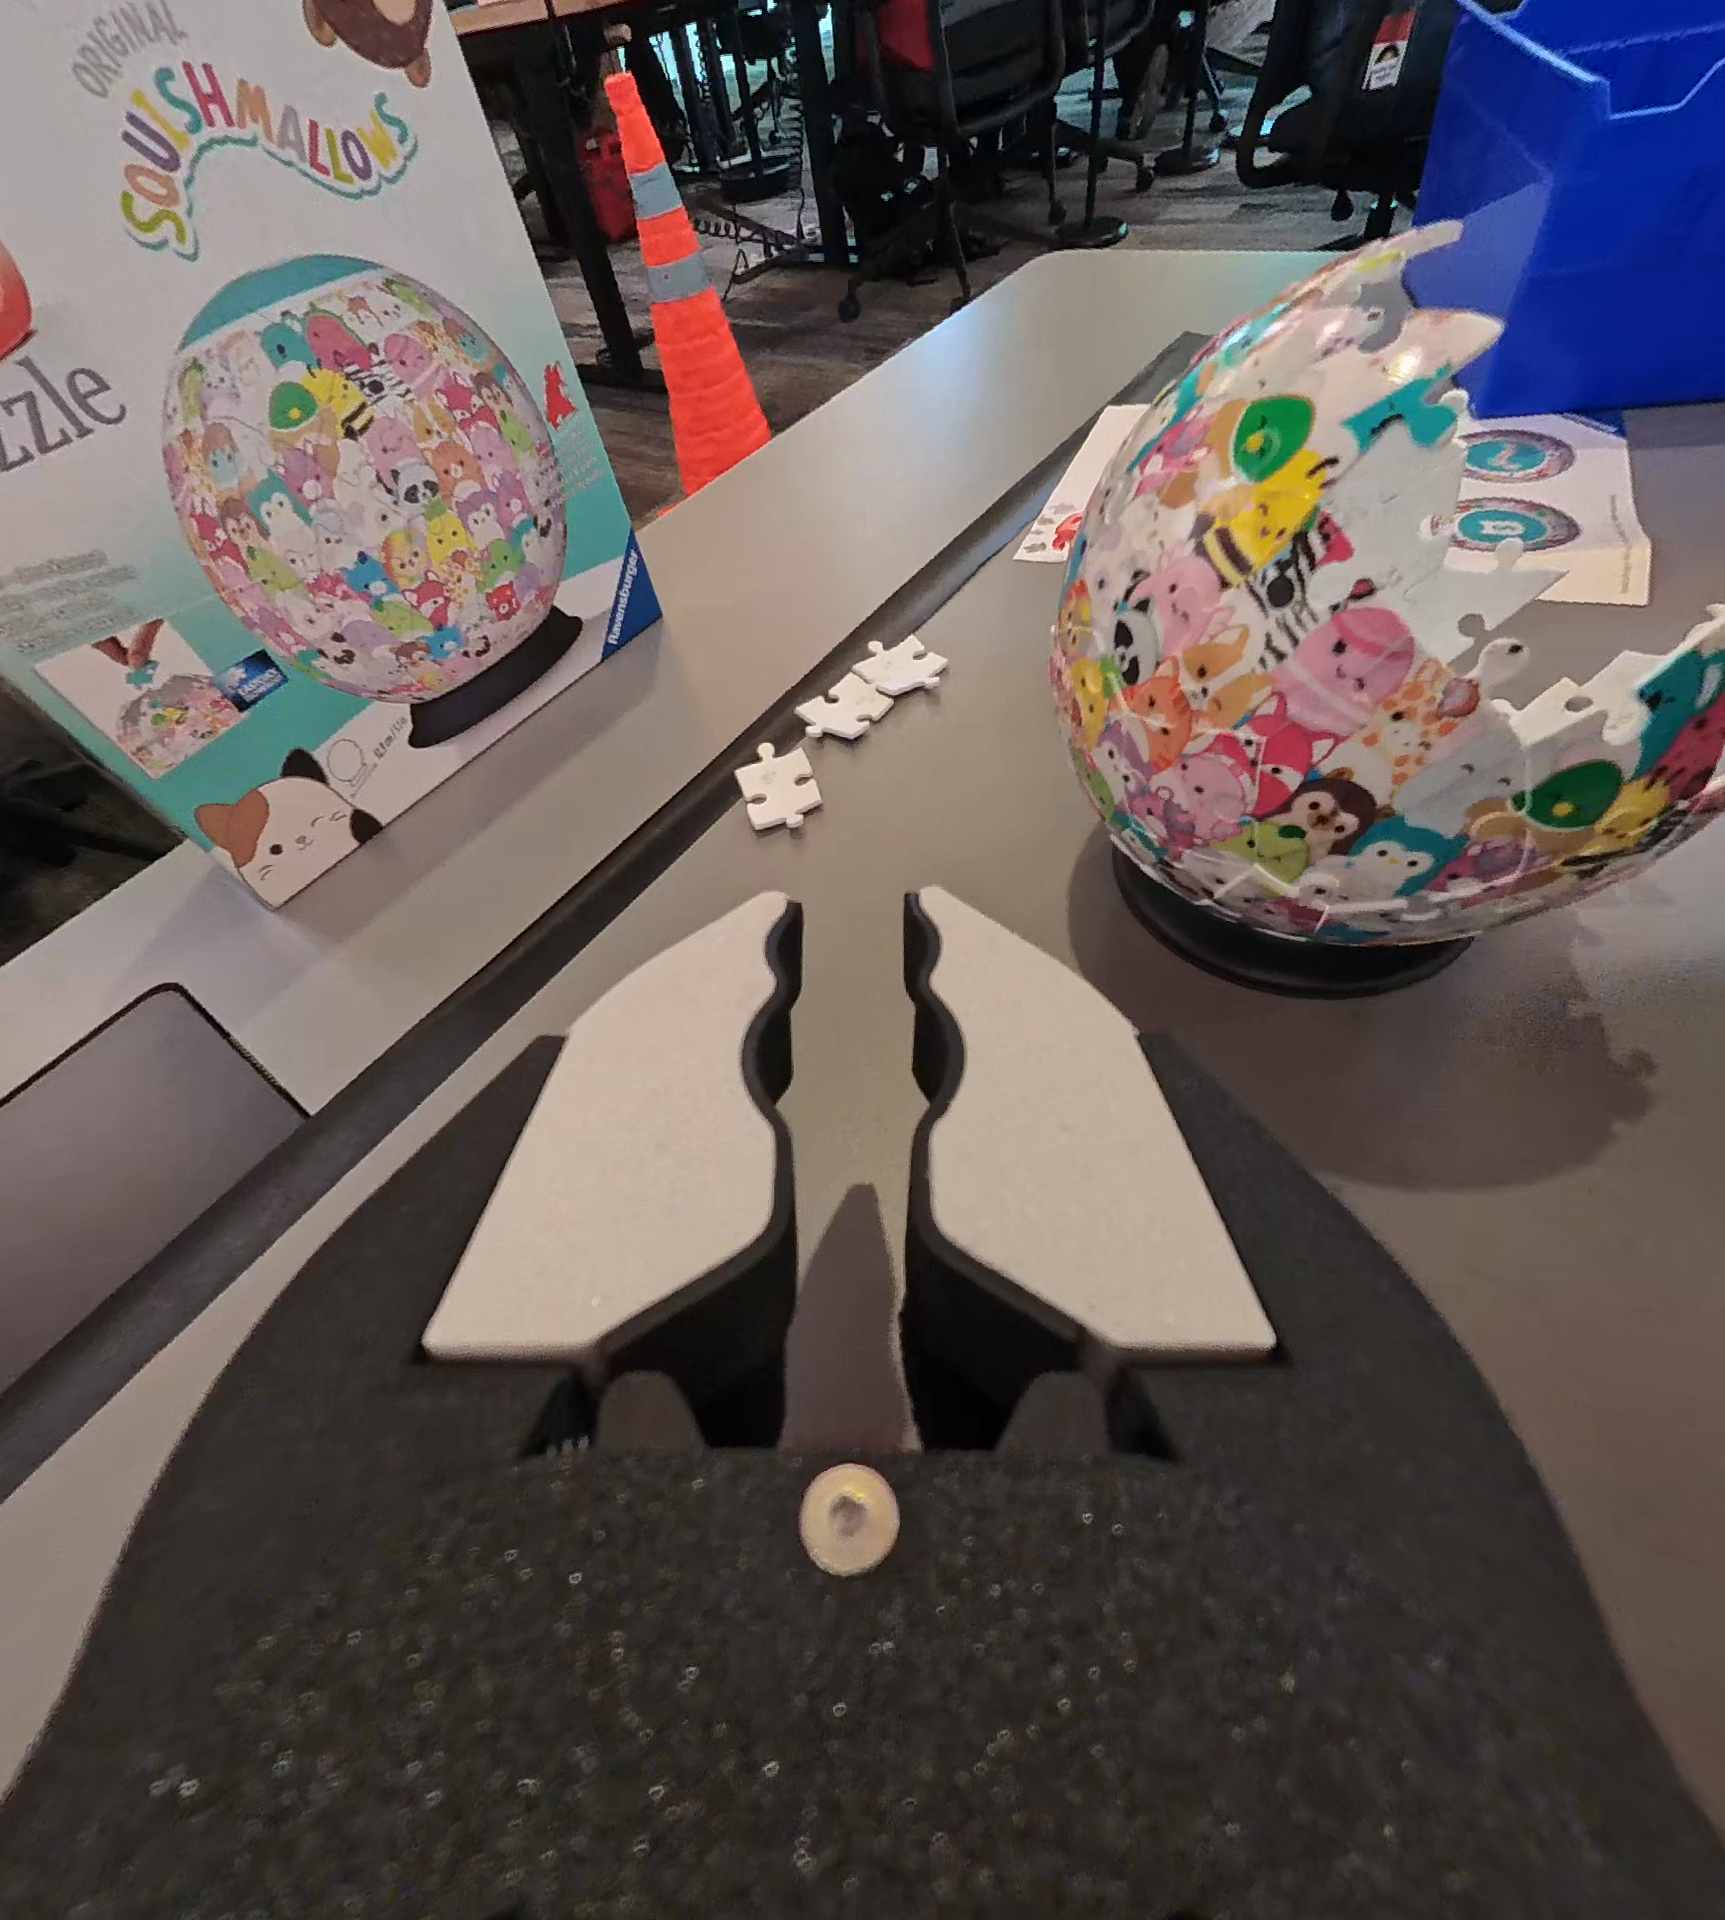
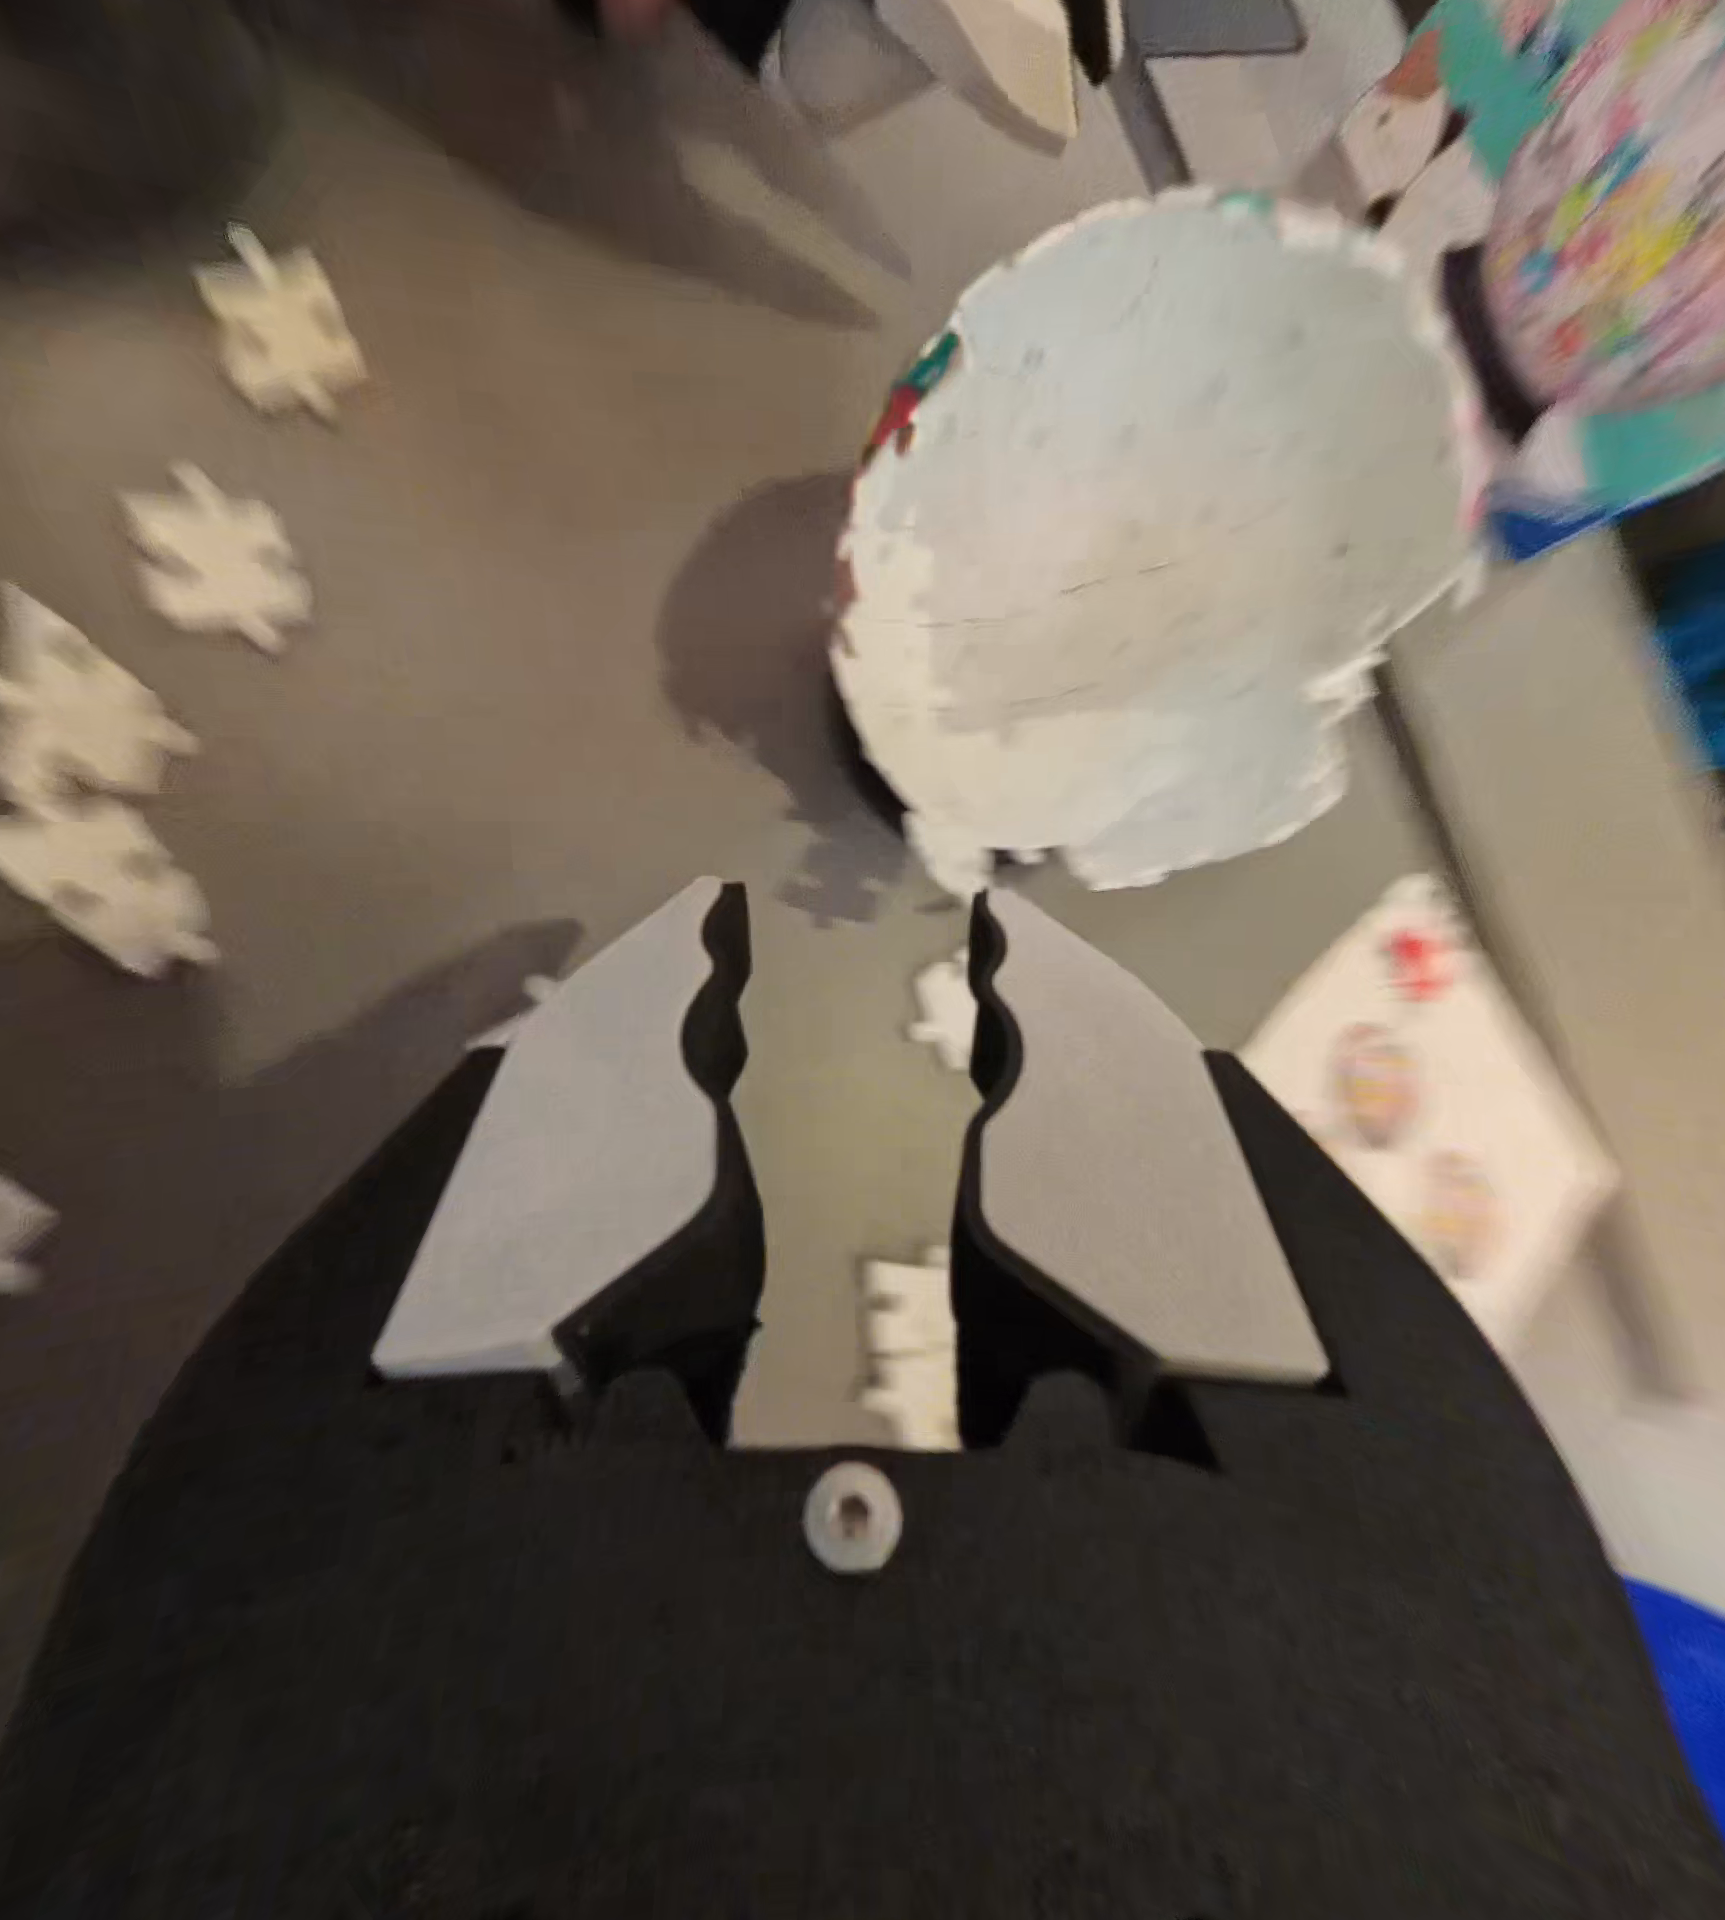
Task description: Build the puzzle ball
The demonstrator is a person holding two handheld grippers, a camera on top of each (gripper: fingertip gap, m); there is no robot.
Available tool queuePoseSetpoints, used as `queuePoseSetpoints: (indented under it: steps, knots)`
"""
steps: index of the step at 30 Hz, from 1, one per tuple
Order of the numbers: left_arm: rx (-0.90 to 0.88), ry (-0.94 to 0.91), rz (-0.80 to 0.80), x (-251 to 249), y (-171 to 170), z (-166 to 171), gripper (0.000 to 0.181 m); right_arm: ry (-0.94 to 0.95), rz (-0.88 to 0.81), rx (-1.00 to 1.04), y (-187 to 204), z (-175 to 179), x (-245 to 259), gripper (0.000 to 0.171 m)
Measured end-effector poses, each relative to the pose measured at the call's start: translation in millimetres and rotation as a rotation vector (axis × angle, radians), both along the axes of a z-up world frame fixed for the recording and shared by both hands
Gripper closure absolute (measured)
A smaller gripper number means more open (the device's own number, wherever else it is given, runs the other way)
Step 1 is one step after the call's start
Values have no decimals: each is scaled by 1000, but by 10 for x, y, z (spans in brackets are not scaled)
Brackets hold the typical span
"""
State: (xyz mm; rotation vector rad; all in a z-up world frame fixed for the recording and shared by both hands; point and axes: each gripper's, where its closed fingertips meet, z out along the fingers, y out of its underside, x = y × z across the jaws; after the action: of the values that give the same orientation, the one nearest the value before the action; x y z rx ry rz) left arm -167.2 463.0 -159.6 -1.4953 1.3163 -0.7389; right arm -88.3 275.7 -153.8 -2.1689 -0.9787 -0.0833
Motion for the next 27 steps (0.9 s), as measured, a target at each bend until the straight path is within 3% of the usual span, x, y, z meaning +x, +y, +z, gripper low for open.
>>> queuePoseSetpoints:
  steps: [3, 5, 10, 17, 21, 27]
  knots:
    - [22, 8, -3, 9, -10, -3, 163, -376, 175, 118, 106, 12, 99, 132]
    - [39, 20, -7, 21, -20, -18, 163, -514, 310, 189, 146, -50, 120, 133]
    - [79, 45, -16, 44, -43, -47, 163, -547, 446, 116, 265, -315, 207, 133]
    - [95, 69, -27, 62, -57, -88, 163, -573, 574, 16, 431, -396, 119, 136]
    - [100, 75, -31, 65, -65, -99, 163, -612, 641, -81, 458, -441, 144, 148]
    - [109, 84, -34, 70, -78, -113, 163, -670, 724, -149, 509, -451, 168, 153]
